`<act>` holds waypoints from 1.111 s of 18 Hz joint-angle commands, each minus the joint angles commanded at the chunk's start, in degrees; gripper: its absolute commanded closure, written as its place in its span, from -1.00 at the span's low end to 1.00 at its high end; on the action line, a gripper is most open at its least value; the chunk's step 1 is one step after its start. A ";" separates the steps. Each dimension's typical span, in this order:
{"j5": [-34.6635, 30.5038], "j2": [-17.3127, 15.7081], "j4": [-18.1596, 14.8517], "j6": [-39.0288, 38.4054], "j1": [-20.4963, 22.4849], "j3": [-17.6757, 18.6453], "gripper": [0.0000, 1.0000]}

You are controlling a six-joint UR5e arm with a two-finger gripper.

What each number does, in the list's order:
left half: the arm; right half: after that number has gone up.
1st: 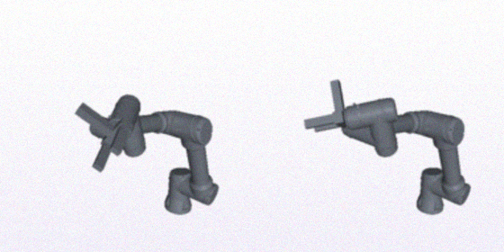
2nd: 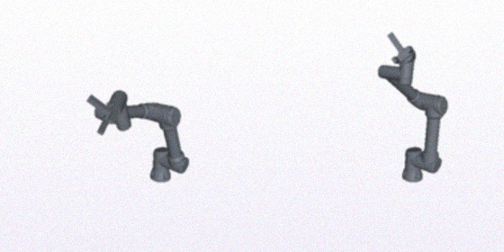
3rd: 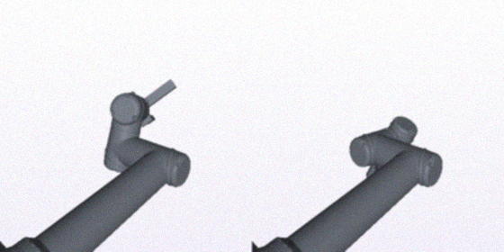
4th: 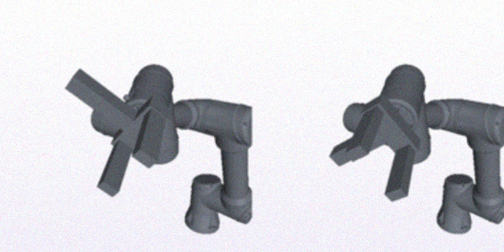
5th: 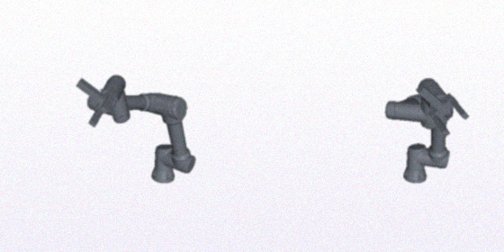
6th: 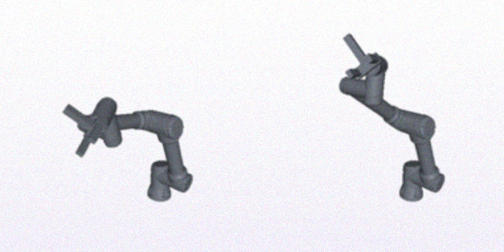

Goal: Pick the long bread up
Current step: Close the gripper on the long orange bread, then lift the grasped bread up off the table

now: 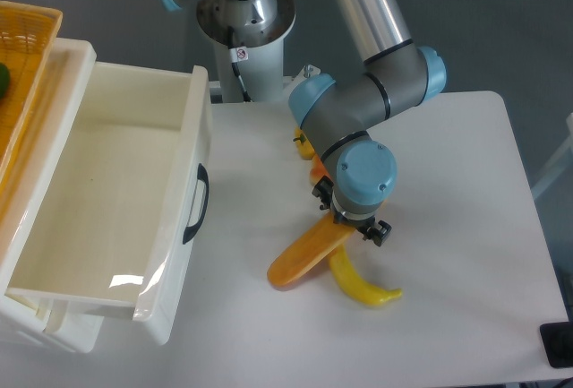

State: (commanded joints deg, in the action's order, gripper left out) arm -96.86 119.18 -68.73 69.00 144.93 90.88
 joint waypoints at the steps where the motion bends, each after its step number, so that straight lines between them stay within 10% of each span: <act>1: 0.00 -0.26 0.00 0.00 0.09 -0.09 0.59; 5: -0.17 -1.14 -0.70 0.00 0.44 -0.70 0.99; 13: 0.26 -3.60 -1.23 -0.35 1.84 -1.58 1.00; 20: 2.10 -3.52 -6.42 1.05 4.39 -9.75 1.00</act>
State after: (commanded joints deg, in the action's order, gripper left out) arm -94.75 115.66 -75.15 70.04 149.33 81.13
